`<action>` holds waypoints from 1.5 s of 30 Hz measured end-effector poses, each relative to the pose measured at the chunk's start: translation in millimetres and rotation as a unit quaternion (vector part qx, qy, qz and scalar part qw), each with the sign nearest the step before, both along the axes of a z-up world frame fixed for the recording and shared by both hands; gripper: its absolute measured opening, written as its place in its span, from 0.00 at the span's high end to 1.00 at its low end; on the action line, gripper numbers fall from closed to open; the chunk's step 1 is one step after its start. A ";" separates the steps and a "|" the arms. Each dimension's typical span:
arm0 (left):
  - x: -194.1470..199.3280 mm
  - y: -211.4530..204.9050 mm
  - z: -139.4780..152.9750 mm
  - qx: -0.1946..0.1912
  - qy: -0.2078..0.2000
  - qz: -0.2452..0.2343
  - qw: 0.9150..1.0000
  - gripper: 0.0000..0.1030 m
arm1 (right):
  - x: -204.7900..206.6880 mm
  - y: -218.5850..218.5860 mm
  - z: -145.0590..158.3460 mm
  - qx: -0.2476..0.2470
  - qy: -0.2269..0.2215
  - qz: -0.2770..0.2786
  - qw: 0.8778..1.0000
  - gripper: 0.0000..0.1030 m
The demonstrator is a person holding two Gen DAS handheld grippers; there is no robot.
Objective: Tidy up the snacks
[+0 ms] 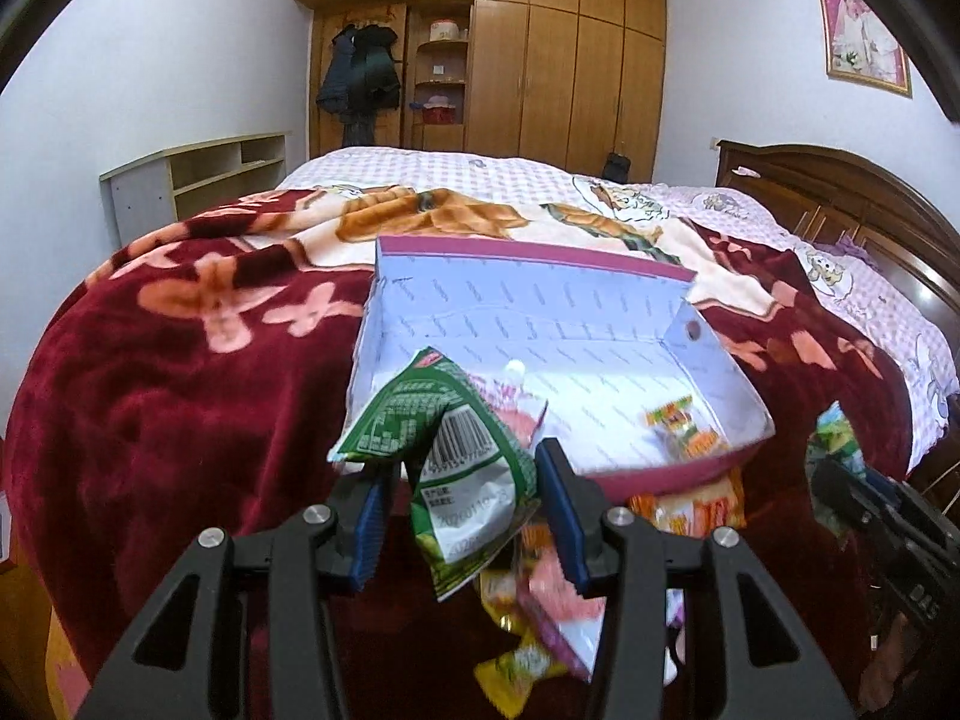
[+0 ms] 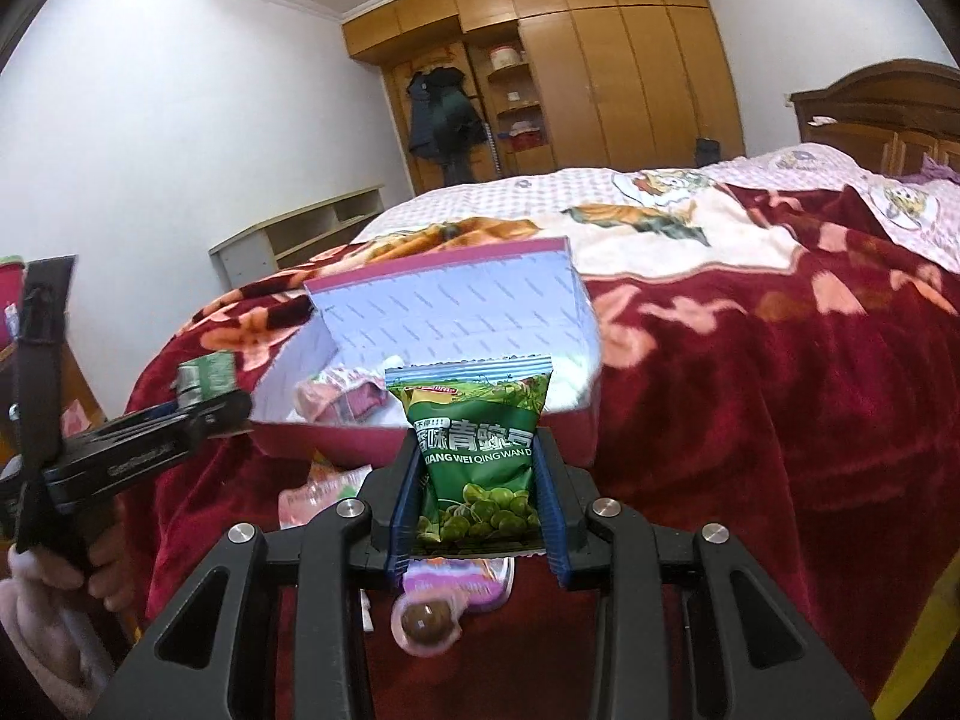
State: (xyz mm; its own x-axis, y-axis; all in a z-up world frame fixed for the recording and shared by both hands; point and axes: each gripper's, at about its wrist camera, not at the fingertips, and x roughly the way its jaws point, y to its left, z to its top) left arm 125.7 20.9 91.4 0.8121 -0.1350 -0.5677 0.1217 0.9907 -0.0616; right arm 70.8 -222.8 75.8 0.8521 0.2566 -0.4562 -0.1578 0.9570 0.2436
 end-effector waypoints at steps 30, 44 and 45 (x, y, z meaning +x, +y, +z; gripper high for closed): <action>105.0 -14.7 -19.5 -0.022 0.071 -0.018 0.997 0.52 | 80.3 0.0 7.1 -0.028 0.038 0.005 0.999 0.66; 131.2 -17.5 -33.7 -0.001 0.070 -0.012 0.997 0.52 | 109.7 1.8 1.2 -0.043 0.049 0.001 0.998 0.66; 133.0 -17.7 -34.7 0.001 0.070 -0.012 0.997 0.52 | 112.0 2.6 0.4 -0.043 0.050 0.001 0.998 0.66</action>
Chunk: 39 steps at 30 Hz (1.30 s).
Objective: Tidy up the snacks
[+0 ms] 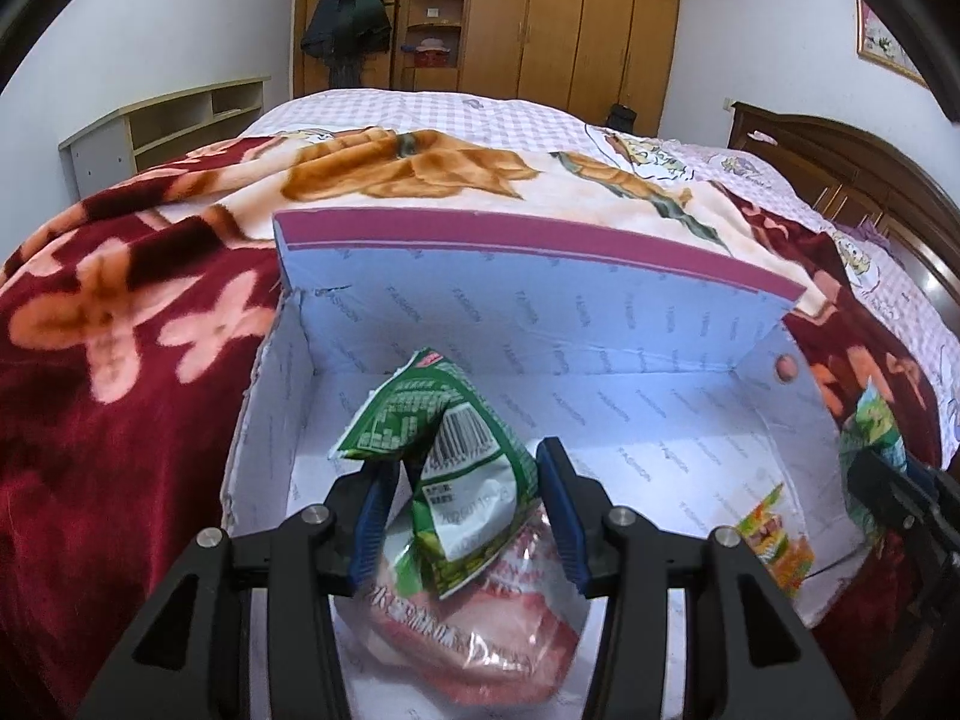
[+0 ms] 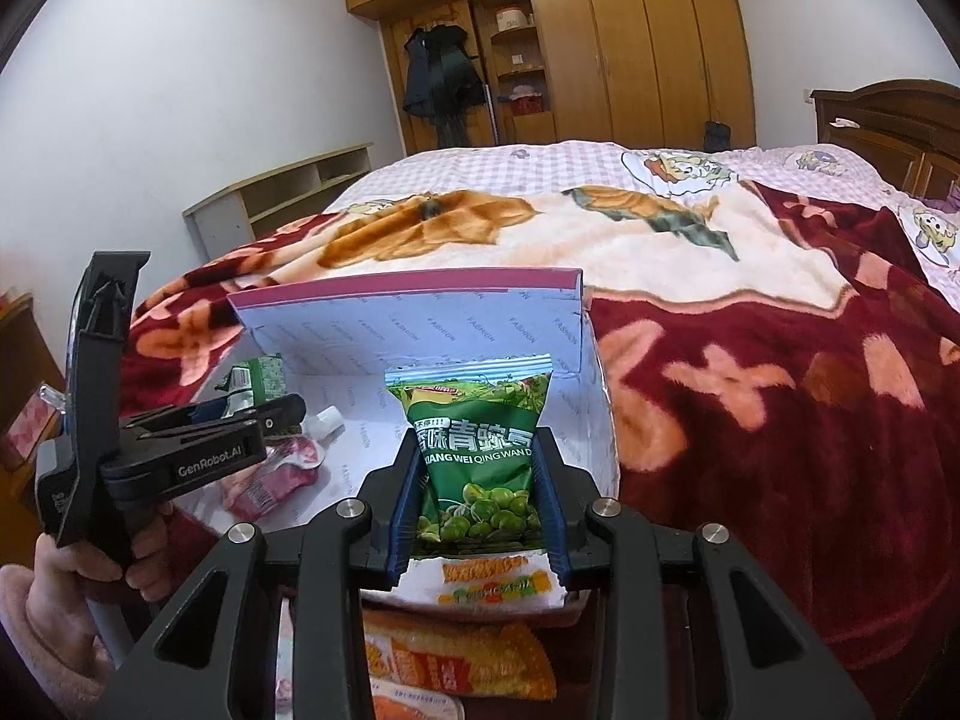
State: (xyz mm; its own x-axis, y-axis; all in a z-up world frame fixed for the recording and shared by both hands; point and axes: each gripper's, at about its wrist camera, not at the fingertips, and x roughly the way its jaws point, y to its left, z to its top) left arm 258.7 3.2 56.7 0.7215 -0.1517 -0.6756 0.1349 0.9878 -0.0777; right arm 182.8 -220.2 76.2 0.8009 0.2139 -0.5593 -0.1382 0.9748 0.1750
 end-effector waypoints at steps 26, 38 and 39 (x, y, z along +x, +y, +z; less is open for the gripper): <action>8.1 -11.0 -9.6 0.017 0.009 -0.023 1.000 0.39 | 43.2 -3.7 -28.5 0.009 0.047 -0.006 0.999 0.65; -9.4 -12.2 10.0 0.037 -0.023 -0.027 0.999 0.26 | 28.4 -2.5 -15.6 0.019 0.027 0.007 0.999 0.54; -10.6 -11.1 11.5 0.035 -0.023 -0.026 0.999 0.26 | 26.2 -2.1 -13.8 0.020 0.024 0.007 0.999 0.54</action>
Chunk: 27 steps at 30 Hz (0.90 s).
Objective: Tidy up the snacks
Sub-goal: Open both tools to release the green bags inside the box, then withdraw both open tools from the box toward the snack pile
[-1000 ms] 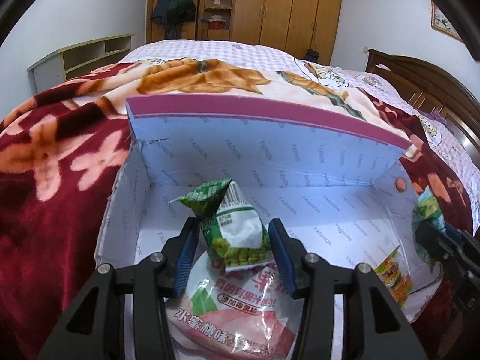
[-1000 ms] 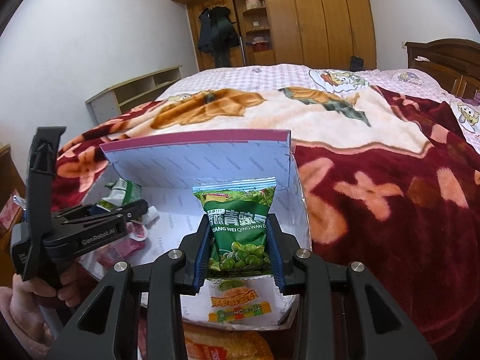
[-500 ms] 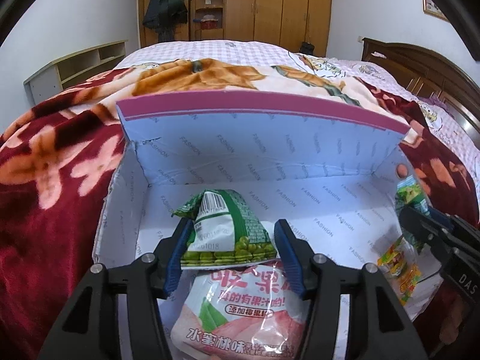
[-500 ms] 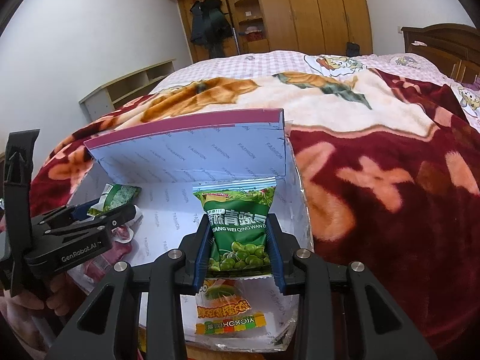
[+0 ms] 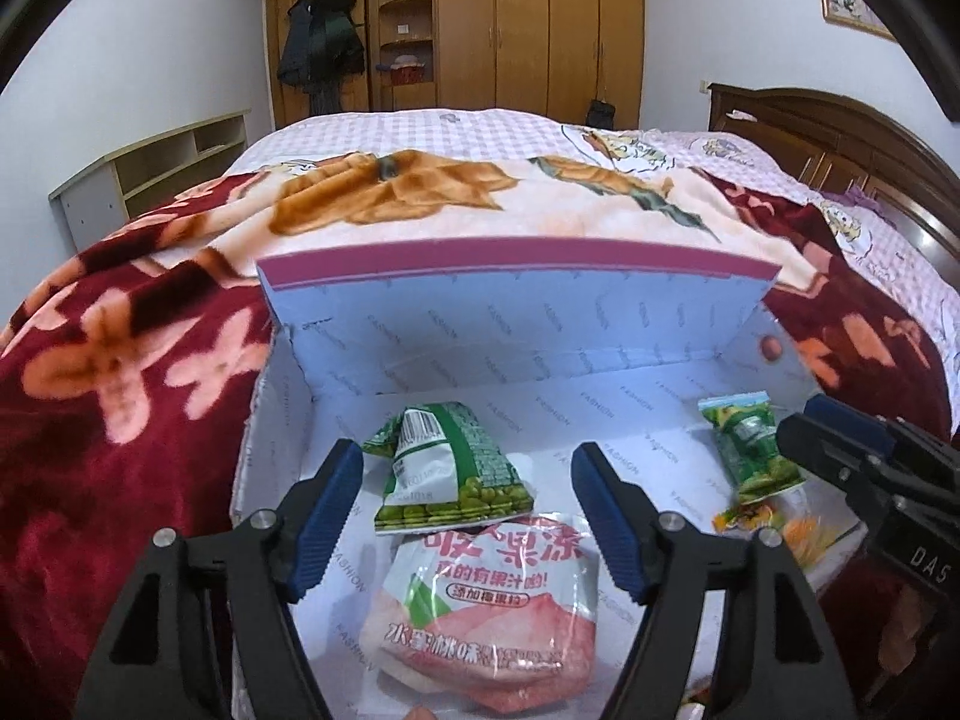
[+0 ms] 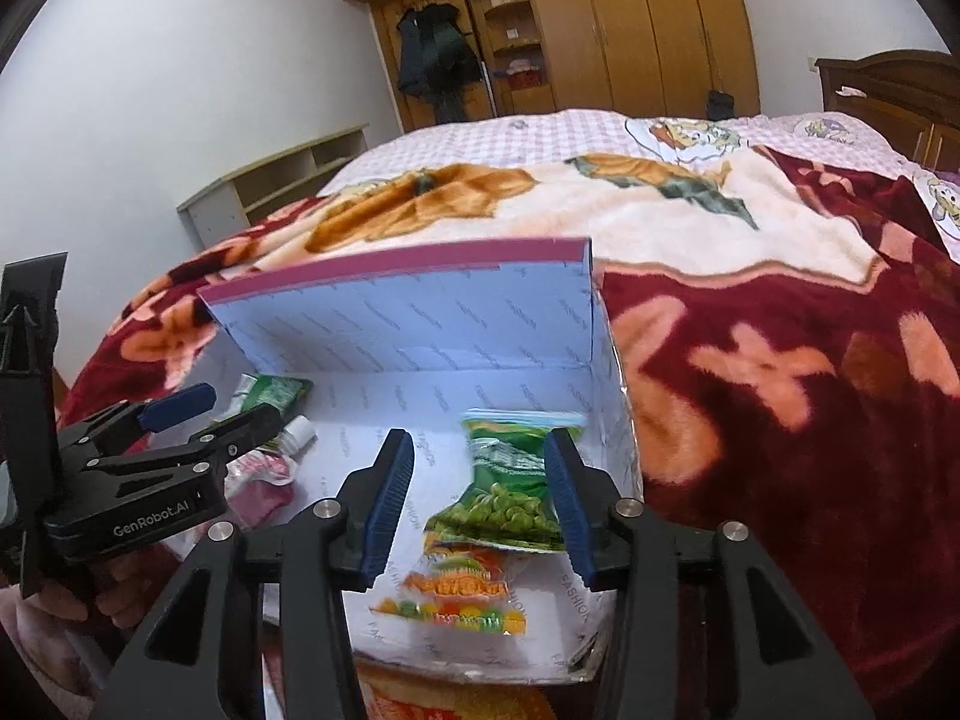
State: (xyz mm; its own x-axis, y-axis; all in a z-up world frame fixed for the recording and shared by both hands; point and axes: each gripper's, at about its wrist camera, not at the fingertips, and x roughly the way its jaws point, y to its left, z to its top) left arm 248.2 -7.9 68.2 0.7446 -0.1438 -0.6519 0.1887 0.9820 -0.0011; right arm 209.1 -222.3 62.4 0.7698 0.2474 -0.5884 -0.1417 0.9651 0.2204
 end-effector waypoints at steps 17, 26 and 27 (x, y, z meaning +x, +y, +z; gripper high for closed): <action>-59.6 -1.6 21.5 -0.012 -0.014 -0.017 1.000 0.26 | -43.0 2.7 19.2 0.012 -0.019 0.009 1.000 0.54; -97.7 -13.0 17.3 -0.036 -0.003 -0.033 0.999 0.26 | -66.1 -2.0 16.3 0.010 -0.018 0.010 1.000 0.54; -99.1 -13.7 17.1 -0.037 -0.002 -0.032 0.999 0.26 | -68.8 -2.6 16.2 0.009 -0.019 0.010 1.000 0.54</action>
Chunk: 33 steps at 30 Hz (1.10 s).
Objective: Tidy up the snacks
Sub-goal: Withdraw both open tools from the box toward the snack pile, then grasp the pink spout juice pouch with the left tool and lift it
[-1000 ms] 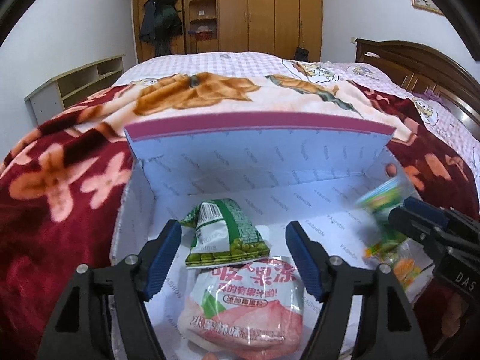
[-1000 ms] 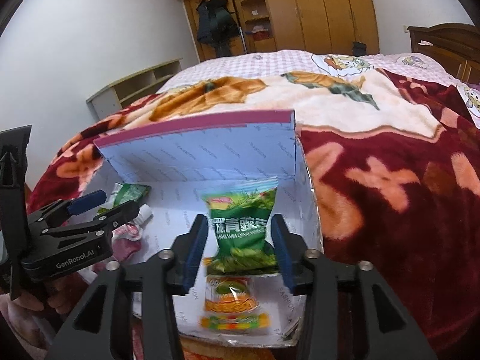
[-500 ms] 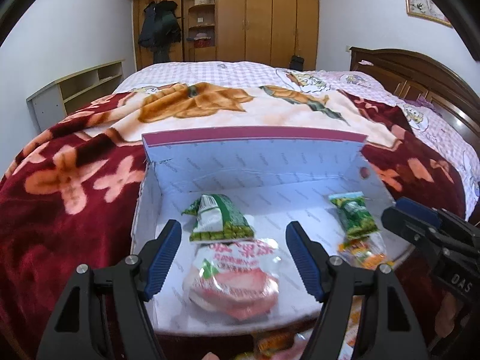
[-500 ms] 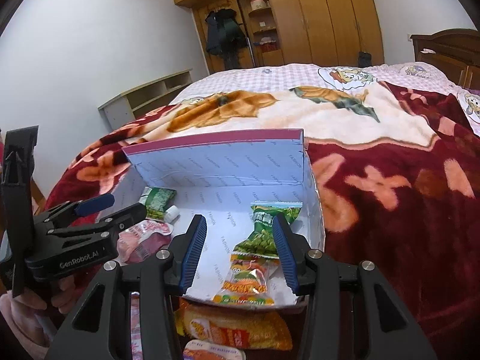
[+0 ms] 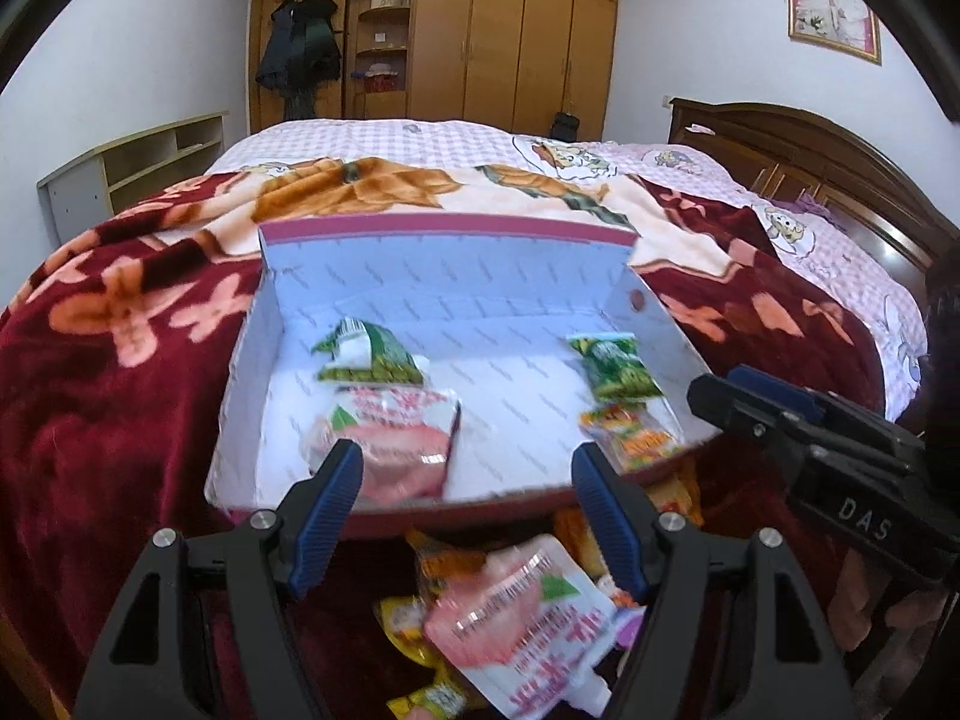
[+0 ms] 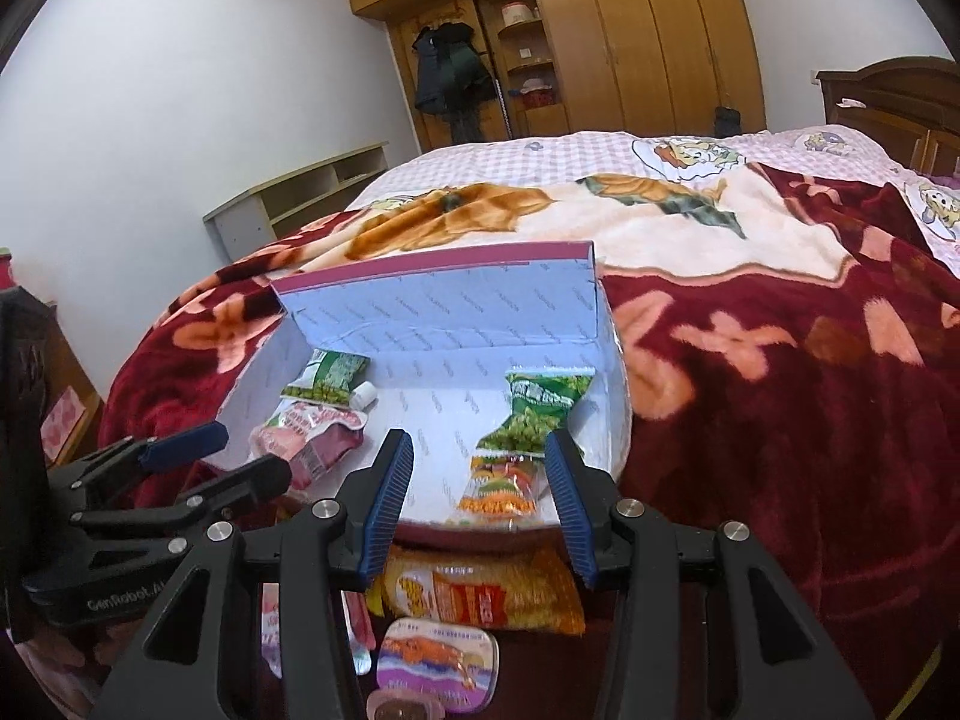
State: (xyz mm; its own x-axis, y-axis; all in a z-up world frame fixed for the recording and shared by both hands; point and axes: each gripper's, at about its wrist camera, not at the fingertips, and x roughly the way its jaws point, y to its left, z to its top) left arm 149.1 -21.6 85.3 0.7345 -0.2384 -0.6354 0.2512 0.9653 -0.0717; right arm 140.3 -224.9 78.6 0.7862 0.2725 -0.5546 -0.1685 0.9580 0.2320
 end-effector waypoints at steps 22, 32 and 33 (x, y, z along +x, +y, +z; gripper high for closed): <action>-43.3 -12.8 -33.2 0.028 0.029 0.049 0.998 0.17 | -61.5 1.3 -15.9 -0.023 -0.015 0.004 1.000 0.54; -40.6 -29.3 -52.5 0.034 0.039 0.059 0.997 0.17 | -82.2 -10.6 -45.8 -0.017 -0.002 -0.027 1.000 0.54; -39.5 -30.1 -54.3 0.035 0.039 0.062 0.997 0.17 | -83.6 -11.7 -48.9 -0.016 -0.001 -0.030 0.999 0.54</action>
